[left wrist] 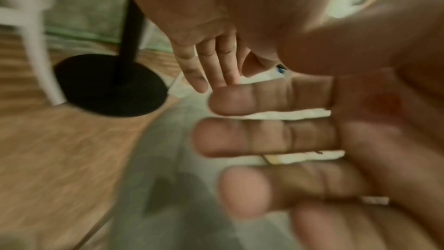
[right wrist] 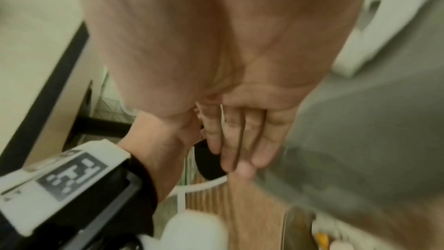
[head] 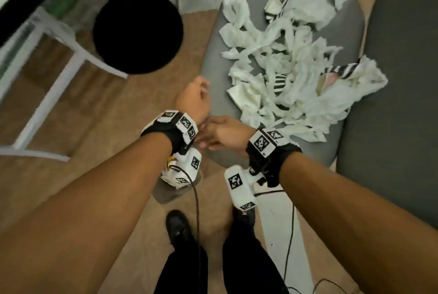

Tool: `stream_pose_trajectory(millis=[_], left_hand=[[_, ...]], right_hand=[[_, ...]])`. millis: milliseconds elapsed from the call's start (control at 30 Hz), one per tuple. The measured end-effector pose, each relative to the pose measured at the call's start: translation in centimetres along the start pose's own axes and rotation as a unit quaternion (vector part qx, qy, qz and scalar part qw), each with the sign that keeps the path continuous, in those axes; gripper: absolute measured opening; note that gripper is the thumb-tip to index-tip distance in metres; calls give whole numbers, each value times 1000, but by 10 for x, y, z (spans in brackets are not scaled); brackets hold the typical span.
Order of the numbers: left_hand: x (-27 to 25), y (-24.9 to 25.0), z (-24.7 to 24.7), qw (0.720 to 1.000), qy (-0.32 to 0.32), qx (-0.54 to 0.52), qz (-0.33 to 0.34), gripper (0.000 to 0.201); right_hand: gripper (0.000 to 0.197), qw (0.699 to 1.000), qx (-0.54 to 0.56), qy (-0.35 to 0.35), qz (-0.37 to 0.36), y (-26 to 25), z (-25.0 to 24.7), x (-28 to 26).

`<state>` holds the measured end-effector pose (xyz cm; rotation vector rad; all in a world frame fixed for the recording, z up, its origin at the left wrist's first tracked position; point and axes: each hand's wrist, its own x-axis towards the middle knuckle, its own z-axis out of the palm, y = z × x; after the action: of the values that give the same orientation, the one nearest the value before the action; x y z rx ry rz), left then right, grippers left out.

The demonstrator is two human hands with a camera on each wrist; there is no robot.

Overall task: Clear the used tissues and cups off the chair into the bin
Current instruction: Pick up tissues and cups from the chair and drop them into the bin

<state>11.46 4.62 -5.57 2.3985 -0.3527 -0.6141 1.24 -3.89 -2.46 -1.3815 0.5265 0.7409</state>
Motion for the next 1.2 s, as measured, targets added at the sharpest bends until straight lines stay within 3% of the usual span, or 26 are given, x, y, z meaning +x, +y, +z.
stream_pose_trajectory(millis=[100,167,233,300,400,567,667,767,867,1000,1100,1200], left_hand=[[7,51,31,991,-78,59,89,49],[4,71,55,981,-143,84,98,68],[-4,78,75,972,-174,132,86,82],[-13,74,89,954,-184,218,93,75],[-19,66,98,946,-147,248,150,38],[-18,68,90,973,-67,126,182,30],[-20,79,75,983,-14,97,153,24],[-22,82,63,992,-7,63,111,28],[-26,76,54,991,-28,50,123,30],[-32,61,47,976,-74,95,184,40],[-34,49,40,983,-63,56,160,45],[-34,42,31,991,-29,38,129,33]], right_hand=[[13,977,-171,120,-29,-2,-66,-32],[25,945,-272,180,-5,3,-106,-55],[25,911,-352,213,4,15,-135,-72],[21,886,-377,270,-13,26,-154,-79],[24,855,-402,324,-58,38,-167,-74],[64,780,-525,333,-71,41,-164,-56],[67,765,-538,346,-71,36,-163,-52],[71,756,-545,353,-87,30,-159,-52],[86,730,-590,328,-106,22,-152,-52],[63,704,-632,301,-121,11,-140,-49],[38,702,-627,315,-116,12,-136,-48],[33,706,-601,347,-143,14,-134,-51]])
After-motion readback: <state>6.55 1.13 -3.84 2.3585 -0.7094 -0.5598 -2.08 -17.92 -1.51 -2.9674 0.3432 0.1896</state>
